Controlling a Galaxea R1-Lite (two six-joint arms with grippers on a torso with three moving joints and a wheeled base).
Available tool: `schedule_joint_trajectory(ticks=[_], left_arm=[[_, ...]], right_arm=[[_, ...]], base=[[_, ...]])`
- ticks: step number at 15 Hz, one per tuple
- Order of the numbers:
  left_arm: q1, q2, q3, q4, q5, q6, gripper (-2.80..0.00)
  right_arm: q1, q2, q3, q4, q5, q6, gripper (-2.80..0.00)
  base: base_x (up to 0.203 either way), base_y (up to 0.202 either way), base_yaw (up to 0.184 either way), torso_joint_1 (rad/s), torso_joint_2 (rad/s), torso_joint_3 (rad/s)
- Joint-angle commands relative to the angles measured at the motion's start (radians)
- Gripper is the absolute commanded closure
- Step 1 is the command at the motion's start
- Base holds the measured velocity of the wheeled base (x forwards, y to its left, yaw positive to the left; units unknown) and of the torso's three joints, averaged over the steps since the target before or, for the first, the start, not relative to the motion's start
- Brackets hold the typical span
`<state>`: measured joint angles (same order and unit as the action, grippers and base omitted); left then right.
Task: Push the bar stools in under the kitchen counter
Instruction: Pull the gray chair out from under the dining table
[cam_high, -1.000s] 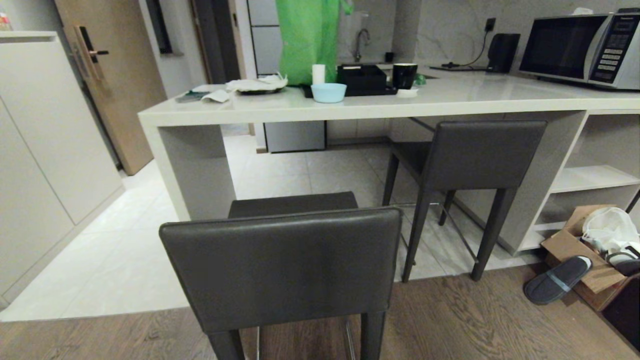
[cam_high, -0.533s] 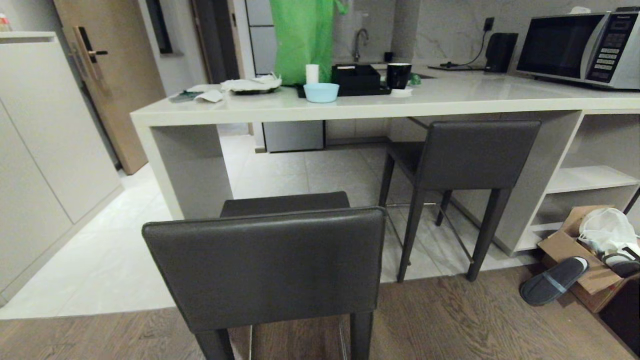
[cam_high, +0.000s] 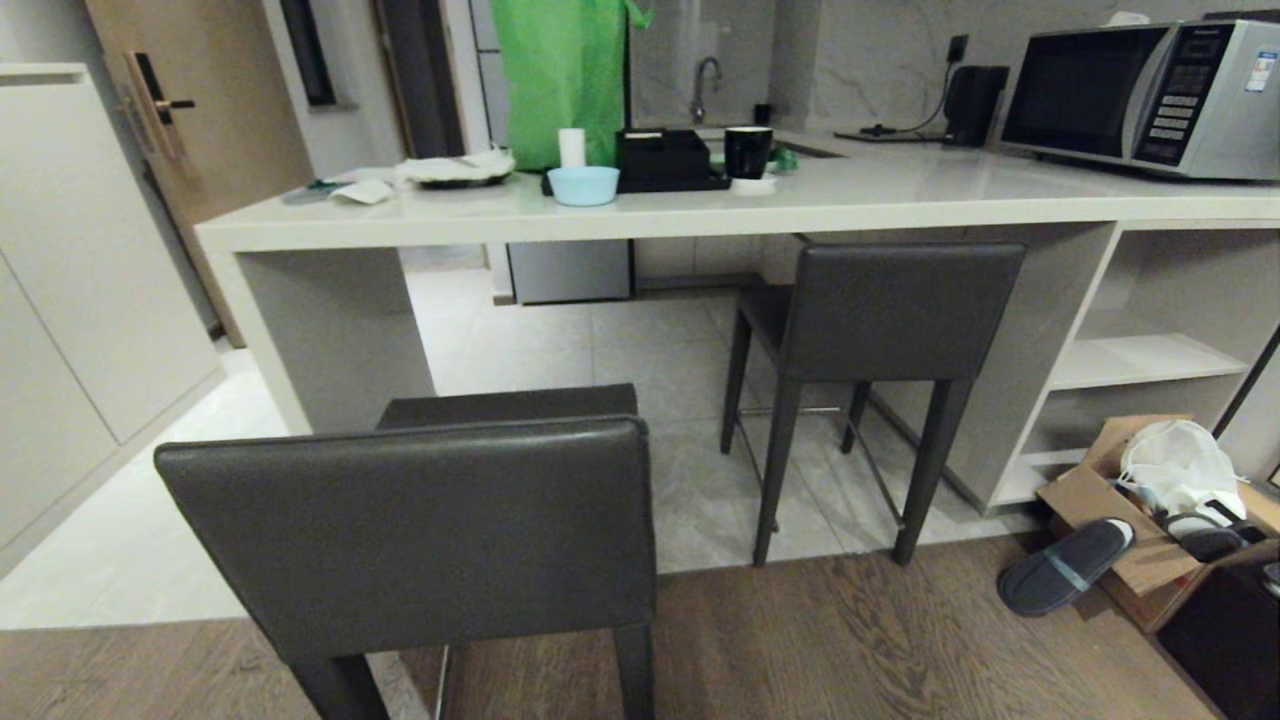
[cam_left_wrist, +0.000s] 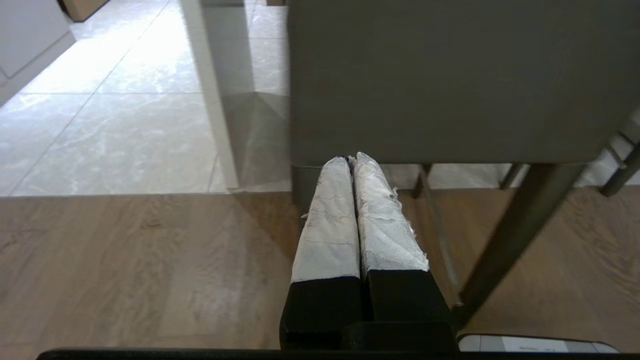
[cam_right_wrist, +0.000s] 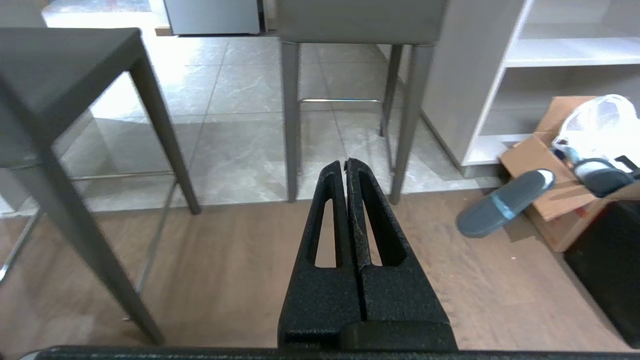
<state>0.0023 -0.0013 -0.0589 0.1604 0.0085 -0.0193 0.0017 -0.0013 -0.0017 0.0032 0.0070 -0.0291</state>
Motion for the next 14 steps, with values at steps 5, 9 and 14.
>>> schedule_joint_trajectory(ticks=[5, 9, 14], left_arm=[[-0.001, 0.001, 0.001, 0.001, 0.001, -0.001, 0.0], [-0.001, 0.001, 0.001, 0.001, 0.001, -0.001, 0.0], [-0.001, 0.001, 0.0, 0.001, 0.001, -0.001, 0.0]], right_arm=[[0.0, 0.001, 0.0, 0.0, -0.001, 0.0, 0.0], [0.0, 0.001, 0.0, 0.0, -0.002, 0.0, 0.0], [0.0, 0.001, 0.0, 0.0, -0.002, 0.0, 0.0]], base=[[0.0, -0.195, 0.002, 0.002, 0.0, 0.003], [0.0, -0.194, 0.001, 0.002, 0.0, 0.003], [0.0, -0.195, 0.001, 0.002, 0.0, 0.001]])
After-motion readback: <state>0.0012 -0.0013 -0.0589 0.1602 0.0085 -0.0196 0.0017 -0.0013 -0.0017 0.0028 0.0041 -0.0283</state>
